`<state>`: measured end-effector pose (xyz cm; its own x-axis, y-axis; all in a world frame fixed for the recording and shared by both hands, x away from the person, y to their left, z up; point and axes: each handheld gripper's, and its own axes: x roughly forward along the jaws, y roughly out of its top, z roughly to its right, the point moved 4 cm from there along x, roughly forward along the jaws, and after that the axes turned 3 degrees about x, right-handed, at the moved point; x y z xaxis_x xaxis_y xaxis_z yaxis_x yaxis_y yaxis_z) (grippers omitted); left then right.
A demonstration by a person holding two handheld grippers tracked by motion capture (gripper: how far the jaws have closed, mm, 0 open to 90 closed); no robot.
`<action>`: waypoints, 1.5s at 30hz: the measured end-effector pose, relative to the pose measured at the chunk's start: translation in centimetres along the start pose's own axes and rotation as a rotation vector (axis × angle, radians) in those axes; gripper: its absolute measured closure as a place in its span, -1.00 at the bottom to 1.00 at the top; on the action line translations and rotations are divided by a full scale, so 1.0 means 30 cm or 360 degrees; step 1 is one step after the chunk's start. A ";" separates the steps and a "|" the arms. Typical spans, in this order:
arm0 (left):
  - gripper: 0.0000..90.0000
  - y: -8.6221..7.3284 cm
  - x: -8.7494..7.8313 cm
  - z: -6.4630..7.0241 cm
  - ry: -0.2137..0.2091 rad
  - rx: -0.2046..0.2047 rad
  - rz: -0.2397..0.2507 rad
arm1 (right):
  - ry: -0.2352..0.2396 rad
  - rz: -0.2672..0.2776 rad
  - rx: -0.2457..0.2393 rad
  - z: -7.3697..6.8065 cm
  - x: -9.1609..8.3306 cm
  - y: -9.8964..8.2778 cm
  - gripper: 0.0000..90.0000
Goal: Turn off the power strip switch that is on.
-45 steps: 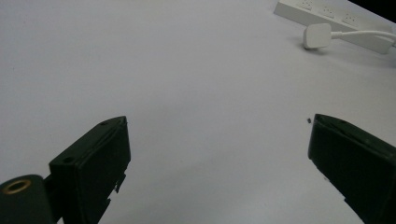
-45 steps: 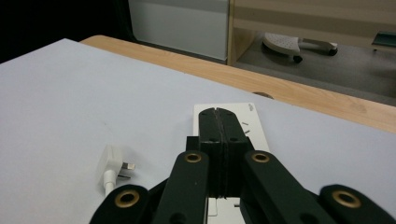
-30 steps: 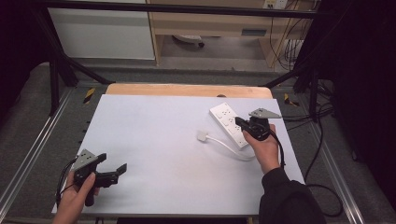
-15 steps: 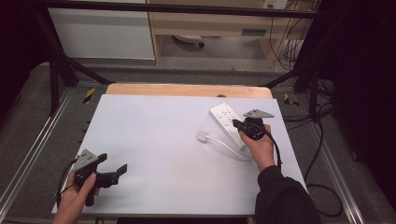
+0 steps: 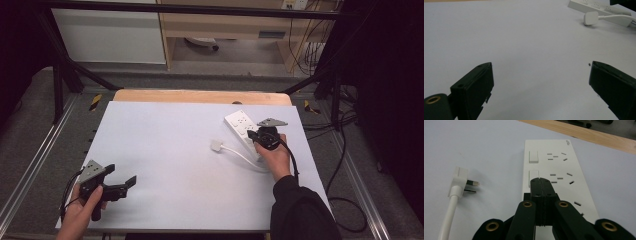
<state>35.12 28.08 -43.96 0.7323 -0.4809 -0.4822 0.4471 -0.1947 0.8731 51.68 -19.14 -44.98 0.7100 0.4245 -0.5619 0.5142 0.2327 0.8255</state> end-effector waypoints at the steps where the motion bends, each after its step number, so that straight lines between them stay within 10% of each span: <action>1: -0.88 0.000 0.000 0.000 -0.0001 0.0000 0.0000 | 0.0002 -0.0002 -0.0001 -0.001 0.002 -0.001 1.00; 45: -0.88 -0.002 0.002 0.003 -0.0003 0.0005 -0.0005 | 0.0016 -0.0020 0.0000 -0.009 0.041 -0.026 1.00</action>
<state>35.10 27.99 -44.02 0.7299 -0.4818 -0.4849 0.4478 -0.1989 0.8717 52.01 -18.56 -46.29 0.6987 0.4305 -0.5714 0.5229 0.2379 0.8186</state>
